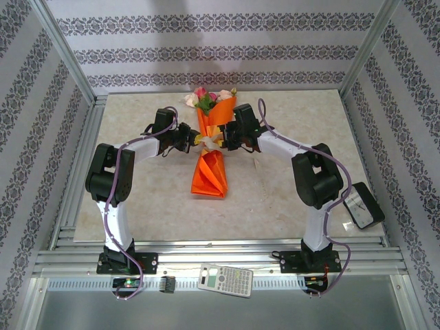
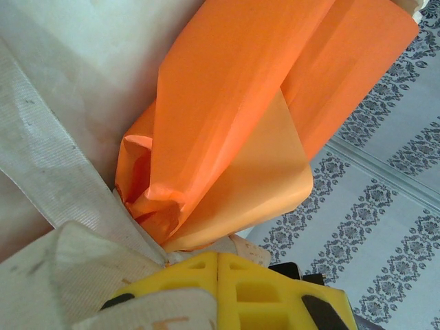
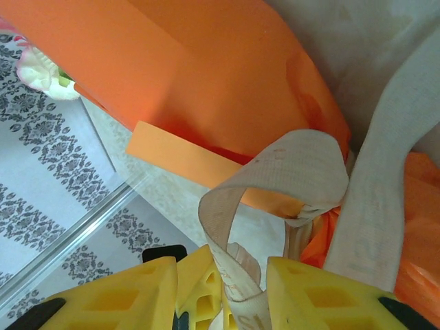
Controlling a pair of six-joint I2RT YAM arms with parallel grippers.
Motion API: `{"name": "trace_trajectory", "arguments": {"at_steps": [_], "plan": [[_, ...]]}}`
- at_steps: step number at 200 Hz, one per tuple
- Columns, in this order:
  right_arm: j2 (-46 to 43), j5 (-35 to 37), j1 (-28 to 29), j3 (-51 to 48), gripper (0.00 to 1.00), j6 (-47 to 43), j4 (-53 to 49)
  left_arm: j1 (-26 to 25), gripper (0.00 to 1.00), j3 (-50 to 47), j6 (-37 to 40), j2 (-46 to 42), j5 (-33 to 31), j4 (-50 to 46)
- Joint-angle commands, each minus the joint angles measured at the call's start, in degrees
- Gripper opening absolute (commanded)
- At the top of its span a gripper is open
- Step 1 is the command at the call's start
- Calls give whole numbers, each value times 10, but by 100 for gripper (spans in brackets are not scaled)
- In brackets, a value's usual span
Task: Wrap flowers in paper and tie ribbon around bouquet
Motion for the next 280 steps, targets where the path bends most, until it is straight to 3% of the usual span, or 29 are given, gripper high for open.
{"name": "trace_trajectory", "arguments": {"at_steps": [1, 43, 66, 78, 142, 162, 177, 197, 231, 280], "plan": [[35, 6, -5, 29, 38, -15, -2, -5, 0, 20, 6, -15, 2, -19], [62, 10, -11, 64, 27, -24, -8, -5, 0, 27, 10, -11, 4, -25], [53, 15, -13, 53, 5, -22, -5, -5, 0, 27, 10, -11, 5, -25], [37, 19, -13, 46, 0, -29, -8, -5, 0, 28, 10, -11, 5, -26], [-36, -13, 0, -42, 0, -11, 5, -5, 0, 46, 34, -9, 9, -68], [-50, -15, 4, -61, 0, -8, 11, -5, 7, 51, 52, -18, 1, -117], [-46, -25, 7, -67, 0, -5, 18, -6, 22, 53, 61, -26, -8, -162], [-39, -29, 13, -75, 0, 5, 34, -7, 28, 65, 74, -37, -16, -217], [-49, -13, 15, -82, 0, 4, 32, -6, 40, 92, 90, -81, -93, -329], [-51, -10, 14, -86, 0, 6, 37, -5, 44, 103, 70, -131, -159, -406]]}}
